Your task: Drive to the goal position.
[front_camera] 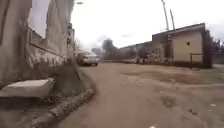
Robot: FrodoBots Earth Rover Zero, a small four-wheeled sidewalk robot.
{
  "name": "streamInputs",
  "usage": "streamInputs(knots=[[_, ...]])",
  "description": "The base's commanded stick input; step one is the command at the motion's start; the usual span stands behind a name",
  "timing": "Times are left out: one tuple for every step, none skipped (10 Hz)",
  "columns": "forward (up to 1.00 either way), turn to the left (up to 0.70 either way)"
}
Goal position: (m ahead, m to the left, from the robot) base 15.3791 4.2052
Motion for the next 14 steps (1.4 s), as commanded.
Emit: streamInputs(knots=[[0.50, -0.50], [0.50, -0.50], [0.50, -0.50], [0.50, -0.27], [0.50, 0.00], [0.50, 0.00], [0.50, 0.00], [0.50, -0.42], [0.50, -0.06], [0.50, 0.00], [0.50, 0.00], [0.50, 0.00], [0.50, 0.00], [0.50, 0.08]])
